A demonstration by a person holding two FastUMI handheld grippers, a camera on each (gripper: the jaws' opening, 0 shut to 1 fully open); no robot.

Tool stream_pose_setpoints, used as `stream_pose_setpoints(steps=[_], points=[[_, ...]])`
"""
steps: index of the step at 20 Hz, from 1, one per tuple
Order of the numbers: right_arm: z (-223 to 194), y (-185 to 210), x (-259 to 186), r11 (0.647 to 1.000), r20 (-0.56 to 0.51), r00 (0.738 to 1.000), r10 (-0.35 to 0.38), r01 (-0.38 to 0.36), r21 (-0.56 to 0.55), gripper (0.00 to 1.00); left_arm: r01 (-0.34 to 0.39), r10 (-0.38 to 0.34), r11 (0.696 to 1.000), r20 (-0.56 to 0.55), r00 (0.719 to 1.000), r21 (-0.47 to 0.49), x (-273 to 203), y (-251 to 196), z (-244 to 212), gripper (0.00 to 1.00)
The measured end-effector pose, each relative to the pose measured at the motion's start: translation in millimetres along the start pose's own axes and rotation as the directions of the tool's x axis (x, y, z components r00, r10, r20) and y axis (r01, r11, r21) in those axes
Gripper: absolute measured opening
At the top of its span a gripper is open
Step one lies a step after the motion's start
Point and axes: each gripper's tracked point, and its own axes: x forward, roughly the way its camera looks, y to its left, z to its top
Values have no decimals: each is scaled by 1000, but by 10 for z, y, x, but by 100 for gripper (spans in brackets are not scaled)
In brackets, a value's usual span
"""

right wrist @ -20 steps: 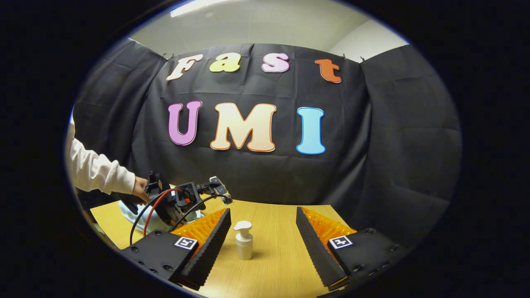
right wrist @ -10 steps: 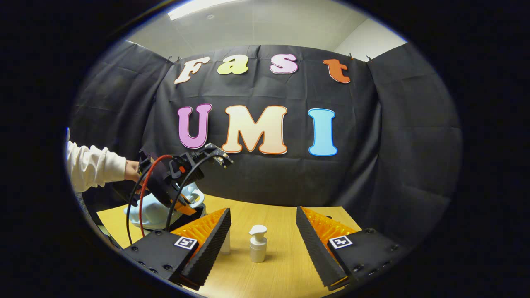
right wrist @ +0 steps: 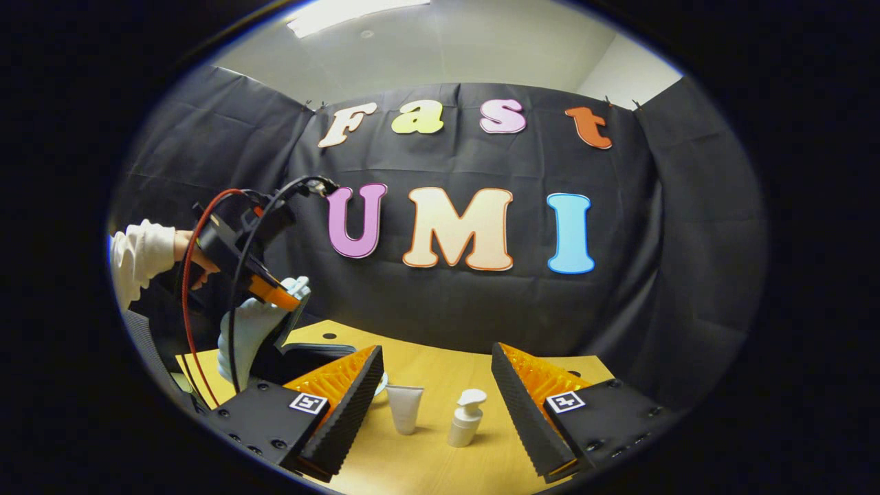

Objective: First open the suitcase, pack the skin care products into it, and then close the suitcase.

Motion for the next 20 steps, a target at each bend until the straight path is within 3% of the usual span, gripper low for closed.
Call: stream_pose_setpoints(steps=[4, 8, 12, 16, 20], points=[[45, 239, 40, 999, 12, 999, 46, -46, -2, 99, -167, 169, 985, 34, 985, -51, 3, 88, -107, 5], [40, 425, 75, 997, 19, 997, 77, -78, 13, 99, -266, 271, 958, 38, 962, -104, 196, 122, -230, 0], [-25, 502, 109, 996, 4, 997, 83, -83, 27, 99, -329, 334, 936, 23, 942, -122, 396, 174, -440, 0], [-69, 511, 114, 997, -8, 997, 77, -77, 3, 99, -381, 384, 892, -38, 923, -245, 353, 522, -1130, 0], [-130, 579, 158, 996, -27, 996, 86, -86, -8, 99, -393, 384, 849, -97, 918, -353, 492, 587, -1832, 0]])
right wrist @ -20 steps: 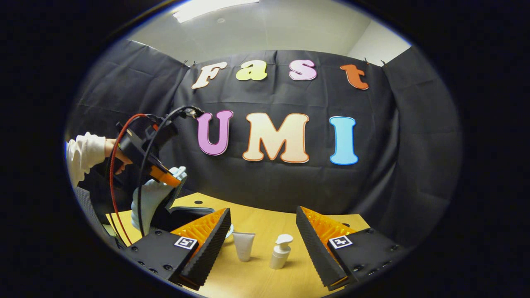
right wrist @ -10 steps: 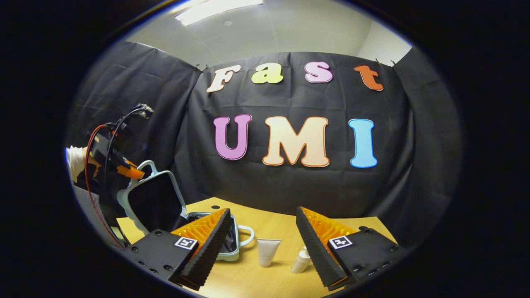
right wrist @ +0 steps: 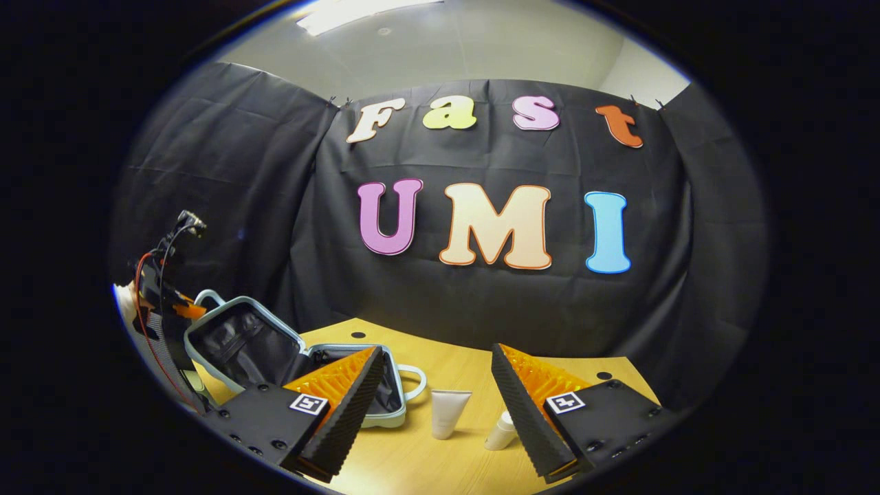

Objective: First open the suitcase, pack the skin care products into it, and then close the suitcase.

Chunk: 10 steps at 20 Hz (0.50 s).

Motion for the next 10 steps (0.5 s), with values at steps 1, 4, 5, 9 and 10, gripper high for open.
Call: stream_pose_setpoints(steps=[1, 4, 5, 9, 10], points=[[-12, 24, 19, 1000, -3, 1000, 4, -4, 3, 99, 0, 0, 1000, -13, 1000, -21, 72, 22, -155, 0], [-51, 78, 58, 1000, -14, 1000, 12, -12, 9, 99, -9, 4, 994, -42, 999, -112, 244, 79, -516, 0], [-76, 87, 72, 1000, -21, 1000, 13, -13, 10, 99, -10, 3, 989, -46, 999, -147, 296, 85, -603, 0], [-152, 109, 82, 1000, -41, 999, 7, -7, 8, 99, -19, 9, 976, -49, 999, -218, 415, 80, -819, 0], [-167, 101, 75, 1000, -46, 999, 3, -2, 2, 99, -20, 9, 974, -50, 999, -224, 438, 87, -857, 0]])
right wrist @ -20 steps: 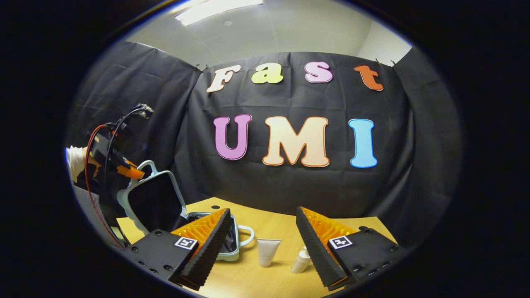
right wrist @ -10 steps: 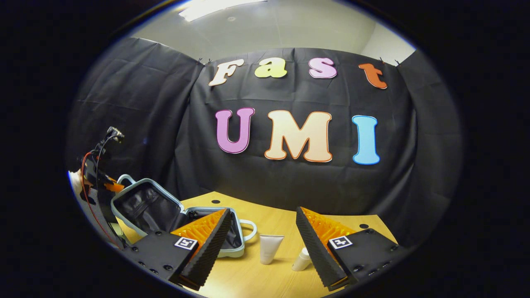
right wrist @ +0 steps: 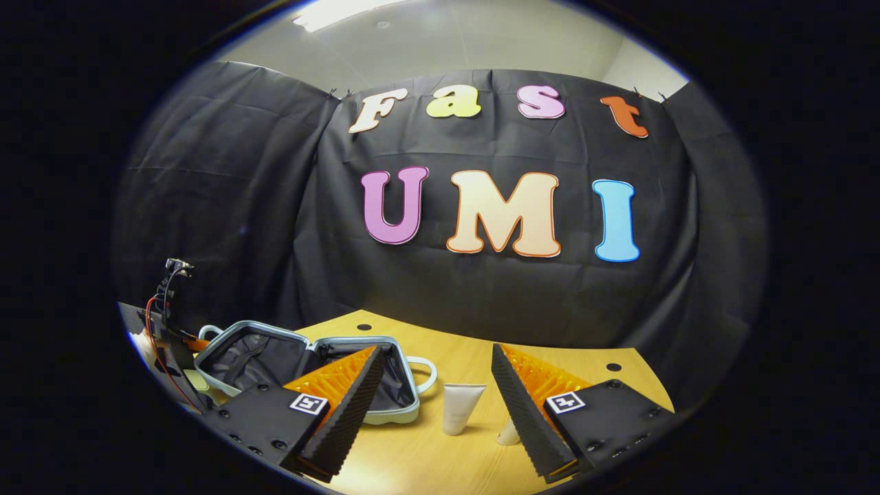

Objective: First open the suitcase, pack the skin care products into it, and then close the suitcase.

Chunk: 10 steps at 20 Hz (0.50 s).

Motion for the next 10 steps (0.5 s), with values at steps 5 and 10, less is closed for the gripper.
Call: stream_pose_setpoints(steps=[5, 10], points=[[-51, -45, 12, 1000, -10, 1000, -7, 7, 4, 99, -39, 39, 998, -12, 999, -40, 72, 98, -178, 3], [-94, -152, -31, 1000, -15, 1000, -23, 23, 7, 100, -93, 90, 995, 64, 994, 45, -246, 222, 36, 50]])
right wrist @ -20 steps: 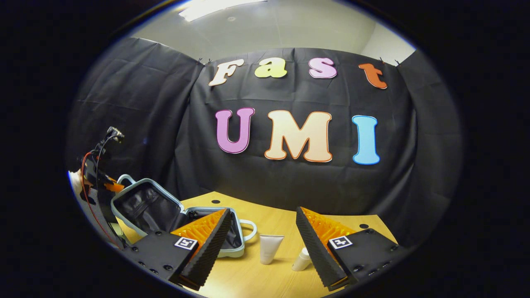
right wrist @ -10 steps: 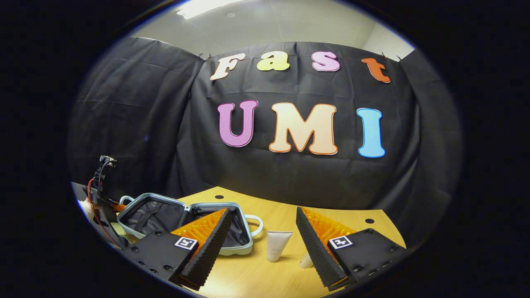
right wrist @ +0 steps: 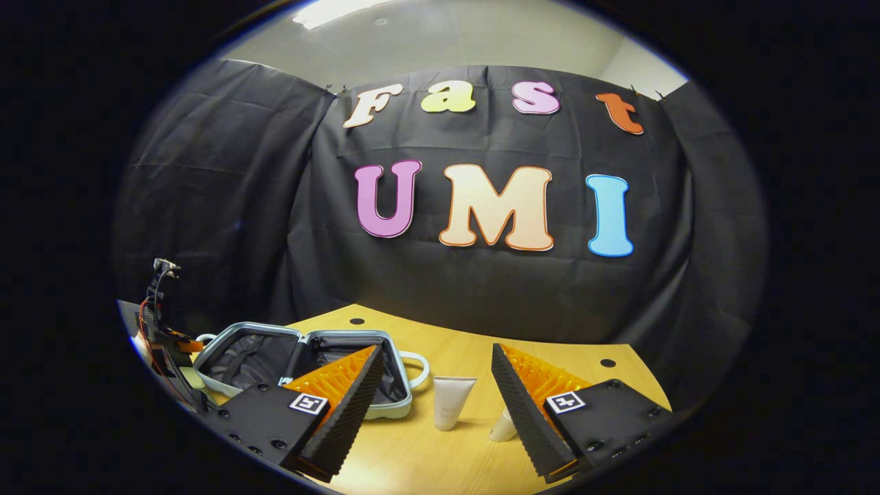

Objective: First open the suitcase, pack the skin care products into it, and then close the suitcase.

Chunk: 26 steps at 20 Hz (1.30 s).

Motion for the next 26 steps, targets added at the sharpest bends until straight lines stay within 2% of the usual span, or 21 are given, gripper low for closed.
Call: stream_pose_setpoints(steps=[2, 4, 7, 8, 10, 12, 14, 15, 18, 19, 20, 21, 22, 26], points=[[-21, -57, -5, 1000, -2, 1000, -7, 7, 7, 99, -36, 33, 998, 55, 998, 58, -116, 16, 215, 96], [-29, -123, -16, 1000, -1, 1000, -17, 17, 13, 99, -35, 24, 996, 116, 993, 88, -305, -90, 487, 98], [-57, -257, -22, 999, -3, 999, -38, 38, 16, 99, 23, -46, 993, 206, 978, 116, -599, -518, 893, 100], [-77, -314, -19, 999, -6, 999, -49, 49, 19, 99, 56, -85, 990, 232, 969, 129, -684, -743, 1037, 96], [-95, -411, -29, 998, -9, 998, -66, 66, 19, 99, 126, -166, 979, 269, 949, 158, -816, -1179, 1224, 96], [-115, -522, -39, 996, -9, 996, -86, 86, 14, 99, 221, -270, 957, 297, 916, 190, -931, -1723, 1396, 96], [-135, -631, -13, 995, -12, 995, -103, 104, 13, 99, 341, -395, 915, 302, 868, 218, -1033, -2309, 1512, 100], [-155, -676, -3, 994, -16, 994, -109, 109, 14, 99, 394, -450, 890, 300, 841, 229, -1071, -2592, 1550, 96], [-260, -791, 63, 992, -34, 992, -124, 125, 20, 99, 540, -595, 803, 300, 745, 251, -1210, -3350, 1614, 100], [-332, -820, 88, 992, -43, 991, -127, 128, 22, 99, 576, -632, 774, 294, 717, 261, -1233, -3584, 1580, 100], [-399, -841, 112, 991, -56, 990, -128, 129, 25, 99, 605, -663, 748, 286, 691, 274, -1255, -3785, 1541, 96], [-479, -858, 138, 991, -67, 989, -130, 132, 30, 99, 630, -692, 721, 275, 667, 287, -1251, -3982, 1494, 100], [-551, -875, 168, 990, -78, 988, -132, 135, 34, 99, 653, -717, 696, 259, 647, 299, -1263, -4161, 1441, 96], [-902, -944, 278, 988, -129, 982, -141, 147, 45, 99, 738, -805, 589, 160, 571, 330, -1308, -4800, 1048, 96]])
